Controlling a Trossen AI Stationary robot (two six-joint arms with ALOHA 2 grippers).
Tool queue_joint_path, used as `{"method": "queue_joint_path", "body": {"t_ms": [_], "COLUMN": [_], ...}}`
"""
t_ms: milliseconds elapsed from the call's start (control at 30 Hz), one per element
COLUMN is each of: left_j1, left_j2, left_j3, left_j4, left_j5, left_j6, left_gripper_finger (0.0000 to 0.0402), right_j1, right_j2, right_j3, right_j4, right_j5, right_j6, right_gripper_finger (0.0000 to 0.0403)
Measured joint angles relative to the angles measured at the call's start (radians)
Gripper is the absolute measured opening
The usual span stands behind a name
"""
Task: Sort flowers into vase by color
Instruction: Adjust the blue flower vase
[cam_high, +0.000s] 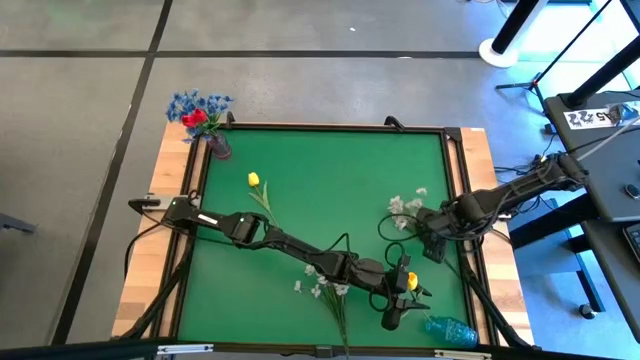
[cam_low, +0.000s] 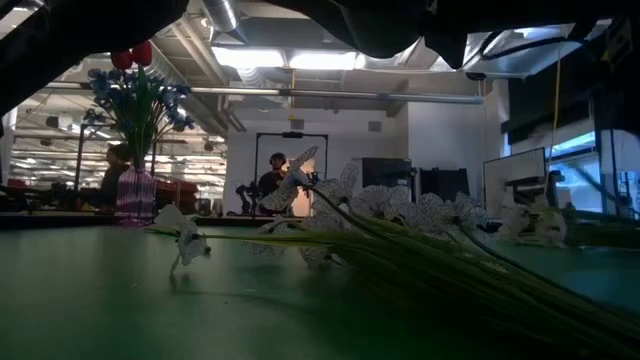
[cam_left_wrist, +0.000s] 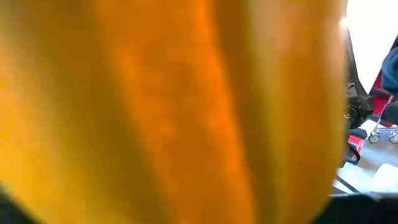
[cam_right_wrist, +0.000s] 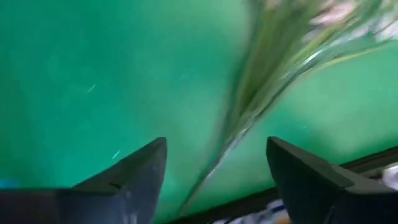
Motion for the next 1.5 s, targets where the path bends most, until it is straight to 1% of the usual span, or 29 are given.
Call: {"method": "queue_joint_path", "body": {"t_ms": [100,200,267,367,433,467,533,567,667,767,867,933,1000,1167,1300,1400,1500], "left_j1": [0.000,0.000,0.000,0.000,-0.002,-0.003,-0.005,-0.008,-0.013,-0.024,-0.035,-0.041,-0.047,-0.058,-0.062,-0.063,-0.063], "left_j2": [0.000,0.000,0.000,0.001,0.001,0.001,0.001,0.002,0.002,0.002,0.002,0.002,0.002,0.002,0.002,0.002,0.002], "left_j3": [0.000,0.000,0.000,0.000,0.000,0.000,0.000,0.000,0.000,0.000,0.000,0.000,0.000,0.000,0.000,0.000,0.000], "left_j4": [0.000,-0.015,-0.037,-0.059,-0.073,-0.084,-0.103,-0.108,-0.113,-0.139,-0.168,-0.178,-0.182,-0.181,-0.200,-0.211,-0.209], "left_j5": [-0.002,-0.016,-0.018,-0.019,-0.020,-0.023,-0.041,-0.053,-0.062,-0.079,-0.118,-0.135,-0.143,-0.155,-0.156,-0.170,-0.171], "left_j6": [0.000,0.000,0.001,0.001,0.019,0.028,0.044,0.048,0.051,0.051,0.049,0.048,0.046,0.041,0.021,0.020,0.023], "left_gripper_finger": [0.0144,0.0144,0.0144,0.0144,0.0144,0.0144,0.0144,0.0144,0.0144,0.0144,0.0144,0.0144,0.0144,0.0144,0.0144,0.0144,0.0144], "right_j1": [0.098,0.253,0.380,0.558,0.631,0.650,0.668,0.667,0.666,0.666,0.666,0.666,0.666,0.666,0.674,0.675,0.674], "right_j2": [-0.004,-0.005,0.007,0.052,0.100,0.126,0.187,0.221,0.320,0.392,0.420,0.425,0.425,0.443,0.491,0.539,0.560], "right_j3": [0.014,0.025,0.025,0.026,0.026,0.026,0.028,0.032,0.074,0.148,0.220,0.251,0.260,0.261,0.261,0.261,0.261], "right_j4": [0.006,0.065,0.164,0.342,0.448,0.490,0.541,0.546,0.532,0.498,0.430,0.416,0.419,0.453,0.465,0.485,0.516], "right_j5": [-0.031,-0.043,-0.044,0.012,0.047,0.052,0.044,0.023,-0.055,-0.084,-0.076,-0.039,-0.006,0.010,-0.011,-0.063,-0.102], "right_j6": [0.087,0.225,0.319,0.411,0.456,0.478,0.518,0.532,0.543,0.519,0.517,0.516,0.512,0.456,0.425,0.414,0.414], "right_gripper_finger": [0.0293,0.0299,0.0297,0.0293,0.0292,0.0293,0.0296,0.0296,0.0296,0.0296,0.0296,0.0296,0.0296,0.0296,0.0296,0.0296,0.0296]}}
